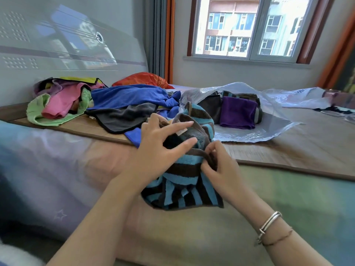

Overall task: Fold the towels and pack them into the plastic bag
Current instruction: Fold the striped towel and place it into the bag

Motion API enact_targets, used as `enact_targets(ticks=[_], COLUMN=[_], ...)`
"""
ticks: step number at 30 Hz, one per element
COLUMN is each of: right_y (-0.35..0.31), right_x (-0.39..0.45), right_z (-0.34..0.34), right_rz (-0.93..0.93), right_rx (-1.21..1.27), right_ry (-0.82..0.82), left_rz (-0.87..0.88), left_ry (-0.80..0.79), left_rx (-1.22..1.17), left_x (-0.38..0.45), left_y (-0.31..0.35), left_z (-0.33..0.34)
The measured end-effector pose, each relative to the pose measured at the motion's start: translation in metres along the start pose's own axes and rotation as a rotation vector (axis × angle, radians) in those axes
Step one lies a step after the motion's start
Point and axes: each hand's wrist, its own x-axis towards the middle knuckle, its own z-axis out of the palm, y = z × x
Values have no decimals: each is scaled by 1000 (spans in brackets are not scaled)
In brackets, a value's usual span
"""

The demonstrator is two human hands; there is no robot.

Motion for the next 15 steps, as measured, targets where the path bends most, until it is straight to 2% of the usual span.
enact_targets(ticks=[3, 8, 11, 15], right_y=[2, 6, 9, 14], right_x=[1, 1, 1, -4], right_z=[-3, -7, -11, -7], right_rz=[-108, -148, -112, -11], right_rx=[119, 132, 146, 149], right_ry=[-40, -58, -50, -102], left_rz=[97, 102, 126, 25], left_ry=[-187, -273, -214, -31], left_rx=[201, 177, 157, 186], left_x=[-5, 0, 4, 6], left_y=[5, -2, -9, -22], left_z=[12, 13, 16, 27])
